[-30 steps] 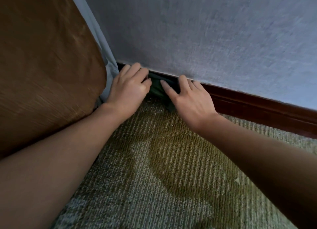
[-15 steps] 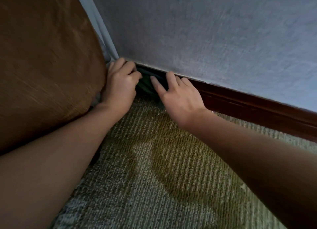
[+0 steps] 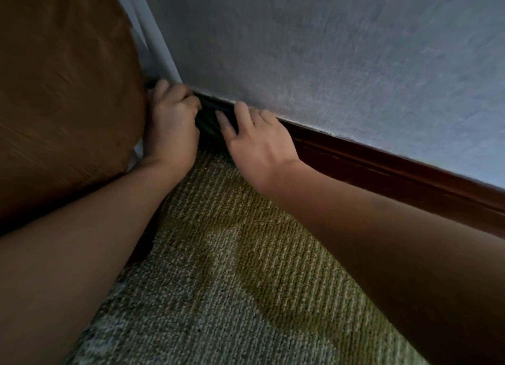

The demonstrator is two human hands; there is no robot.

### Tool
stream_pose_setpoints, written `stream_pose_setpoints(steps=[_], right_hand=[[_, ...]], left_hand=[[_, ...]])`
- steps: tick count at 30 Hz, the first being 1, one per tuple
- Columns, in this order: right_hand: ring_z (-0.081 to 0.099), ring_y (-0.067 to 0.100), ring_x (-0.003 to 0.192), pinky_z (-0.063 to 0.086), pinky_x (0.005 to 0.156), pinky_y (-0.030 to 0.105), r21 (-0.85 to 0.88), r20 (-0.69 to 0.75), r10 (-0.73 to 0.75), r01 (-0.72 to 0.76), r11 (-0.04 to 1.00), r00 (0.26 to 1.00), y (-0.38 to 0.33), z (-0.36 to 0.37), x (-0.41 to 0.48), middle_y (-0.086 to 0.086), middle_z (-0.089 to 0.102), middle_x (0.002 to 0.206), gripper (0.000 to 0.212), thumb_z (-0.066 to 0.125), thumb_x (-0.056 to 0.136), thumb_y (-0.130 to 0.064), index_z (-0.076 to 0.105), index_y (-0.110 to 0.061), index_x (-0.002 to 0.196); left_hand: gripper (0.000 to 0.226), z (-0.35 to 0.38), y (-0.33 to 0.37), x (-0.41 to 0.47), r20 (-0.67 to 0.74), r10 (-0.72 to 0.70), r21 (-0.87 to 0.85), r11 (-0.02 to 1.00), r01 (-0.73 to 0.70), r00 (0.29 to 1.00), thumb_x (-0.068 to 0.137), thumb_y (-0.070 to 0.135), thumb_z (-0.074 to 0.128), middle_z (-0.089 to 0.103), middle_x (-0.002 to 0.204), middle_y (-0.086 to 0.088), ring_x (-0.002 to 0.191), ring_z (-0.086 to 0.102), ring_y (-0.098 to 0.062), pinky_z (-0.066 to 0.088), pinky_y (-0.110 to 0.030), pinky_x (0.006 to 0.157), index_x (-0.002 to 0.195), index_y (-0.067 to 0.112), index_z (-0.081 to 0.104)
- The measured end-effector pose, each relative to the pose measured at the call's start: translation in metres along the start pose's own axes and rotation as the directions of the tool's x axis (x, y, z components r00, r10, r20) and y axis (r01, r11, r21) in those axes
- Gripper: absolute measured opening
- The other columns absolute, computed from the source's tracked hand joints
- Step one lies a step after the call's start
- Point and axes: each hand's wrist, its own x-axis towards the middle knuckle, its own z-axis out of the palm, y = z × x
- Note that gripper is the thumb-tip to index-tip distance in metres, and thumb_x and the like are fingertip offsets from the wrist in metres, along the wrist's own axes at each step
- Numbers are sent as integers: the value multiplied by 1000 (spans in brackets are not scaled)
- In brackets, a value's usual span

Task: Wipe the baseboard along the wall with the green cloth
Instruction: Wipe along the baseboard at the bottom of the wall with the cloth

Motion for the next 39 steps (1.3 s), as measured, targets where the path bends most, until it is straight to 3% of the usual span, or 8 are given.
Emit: stream_pose_setpoints(steps=[6, 10, 12, 17, 24, 30, 36, 39], right_hand=[[38, 33, 120, 26, 100, 35, 2, 3, -8, 8, 1000, 1000, 0, 2, -3, 20, 27, 137, 54, 27, 97, -15, 5, -3, 146], [35, 35, 122, 24, 100, 36, 12, 17, 8, -8, 1000, 1000, 4, 0, -11, 22, 26, 136, 55, 28, 97, -15, 6, -4, 146], [35, 35, 120, 24, 100, 37, 5, 30, 10, -10, 1000, 1000, 9, 1, -20, 22, 27, 134, 57, 29, 95, -13, 5, -4, 146], [35, 34, 117, 24, 96, 35, -4, 56, 34, -34, 999, 998, 21, 5, -39, 19, 29, 129, 60, 29, 94, -10, 0, -5, 146], [34, 32, 117, 25, 95, 35, 24, 69, 58, -60, 998, 996, 26, 7, -52, 19, 29, 128, 60, 28, 94, -10, -2, -7, 146], [36, 34, 115, 27, 94, 36, 5, 52, 55, -56, 998, 997, 23, 6, -49, 18, 30, 126, 60, 27, 94, -7, -2, -5, 146], [38, 33, 116, 28, 94, 36, -36, -12, 59, -59, 998, 998, 15, -6, -26, 18, 30, 130, 52, 26, 98, -15, 8, -8, 146], [39, 32, 115, 29, 93, 35, -33, -79, 61, -63, 997, 995, 11, -14, -9, 17, 32, 129, 52, 29, 97, -19, 13, -7, 146]], left_hand=[[25, -1, 6, -5, -12, -105, -134, 986, 102, 994, 63, -23, 46, 58, 84, -29, 88, 52, -42, 32, -32, 73, 78, -14, 65], [23, 0, 14, -9, 17, -216, -294, 932, 211, 976, 71, -22, 46, 54, 87, -27, 91, 44, -28, 31, -16, 76, 84, -14, 63], [23, -2, 21, -11, -7, -139, -330, 935, 129, 990, 66, -26, 49, 58, 83, -31, 84, 39, -26, 30, -28, 71, 79, -15, 64], [27, -2, 37, -16, -55, 10, -309, 951, -27, 998, 51, -26, 47, 59, 71, -24, 74, 34, -23, 29, -33, 61, 68, -13, 63], [23, -7, 47, -21, -25, 97, -208, 973, -100, 995, 57, -19, 49, 59, 70, -22, 66, 56, -35, 42, -37, 59, 69, -9, 65], [26, -8, 42, -16, -17, 126, -157, 979, -127, 992, 64, -9, 41, 60, 71, -21, 69, 57, -35, 33, -37, 59, 69, -8, 66], [26, -3, 26, -4, 18, -163, -197, 967, 163, 986, 74, -11, 46, 61, 98, -23, 98, 49, -33, 30, -25, 81, 88, -5, 67], [28, -8, 13, 3, -17, -128, -116, 985, 125, 992, 68, -13, 49, 61, 94, -26, 96, 51, -37, 31, -33, 80, 88, -8, 68]])
